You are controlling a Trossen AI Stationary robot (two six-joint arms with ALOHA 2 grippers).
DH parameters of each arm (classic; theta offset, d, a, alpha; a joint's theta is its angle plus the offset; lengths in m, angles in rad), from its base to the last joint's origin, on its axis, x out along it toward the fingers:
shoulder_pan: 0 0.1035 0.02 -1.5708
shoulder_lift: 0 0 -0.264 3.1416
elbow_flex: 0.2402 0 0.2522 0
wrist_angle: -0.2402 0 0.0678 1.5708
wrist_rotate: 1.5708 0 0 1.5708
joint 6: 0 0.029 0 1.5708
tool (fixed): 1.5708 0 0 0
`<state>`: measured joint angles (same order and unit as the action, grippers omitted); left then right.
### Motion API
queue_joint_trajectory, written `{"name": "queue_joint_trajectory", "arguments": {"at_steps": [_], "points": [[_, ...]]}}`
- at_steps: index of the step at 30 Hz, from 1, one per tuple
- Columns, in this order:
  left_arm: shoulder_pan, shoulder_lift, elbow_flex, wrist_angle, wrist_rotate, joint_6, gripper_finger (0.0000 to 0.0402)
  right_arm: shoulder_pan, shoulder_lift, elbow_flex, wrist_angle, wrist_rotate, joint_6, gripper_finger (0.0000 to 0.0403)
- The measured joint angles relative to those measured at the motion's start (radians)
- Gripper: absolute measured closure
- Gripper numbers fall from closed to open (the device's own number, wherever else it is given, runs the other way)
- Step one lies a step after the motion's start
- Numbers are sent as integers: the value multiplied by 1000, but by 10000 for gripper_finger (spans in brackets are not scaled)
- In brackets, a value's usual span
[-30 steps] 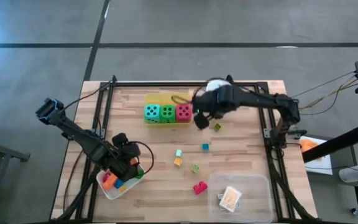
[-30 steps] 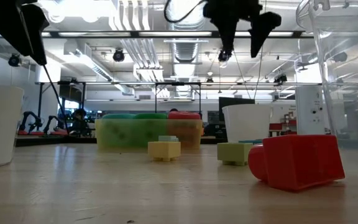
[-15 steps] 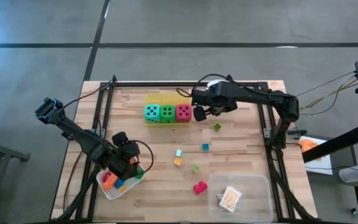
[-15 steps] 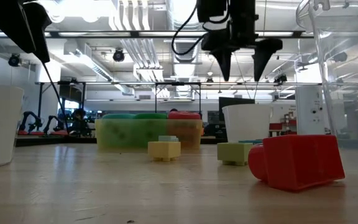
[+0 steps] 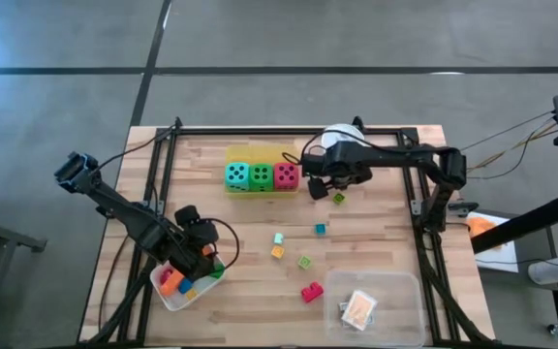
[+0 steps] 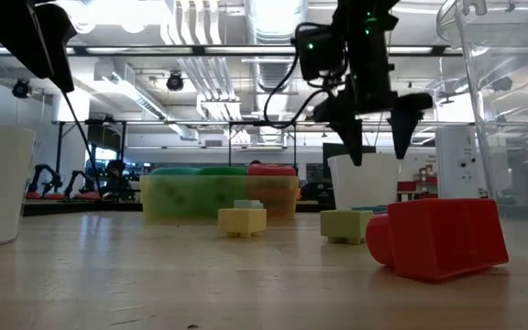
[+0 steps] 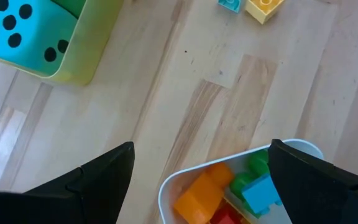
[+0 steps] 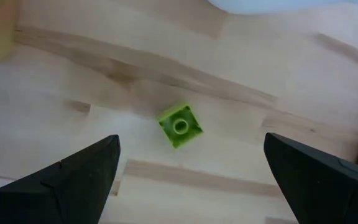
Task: Pick & Place Toys
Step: Put the top light green game piece into the white bin
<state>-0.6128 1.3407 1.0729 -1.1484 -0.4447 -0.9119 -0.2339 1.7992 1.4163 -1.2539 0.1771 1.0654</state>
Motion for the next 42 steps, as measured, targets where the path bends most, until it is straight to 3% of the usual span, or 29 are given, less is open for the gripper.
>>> {"name": "queue_joint_trajectory", "arguments": {"at_steps": [8, 22, 33, 42], "points": [[0, 0, 0, 1, 0, 0, 49, -19, -23, -164, 188, -53, -11, 10], [0, 0, 0, 4, 0, -1, 49, -34, -24, -314, 382, -63, -54, 10], [-1, 0, 0, 5, 0, -3, 49, -38, -24, -372, 425, -115, -370, 10], [-1, 0, 0, 8, 0, -3, 49, -47, -24, -390, 464, -109, -495, 10]]}}
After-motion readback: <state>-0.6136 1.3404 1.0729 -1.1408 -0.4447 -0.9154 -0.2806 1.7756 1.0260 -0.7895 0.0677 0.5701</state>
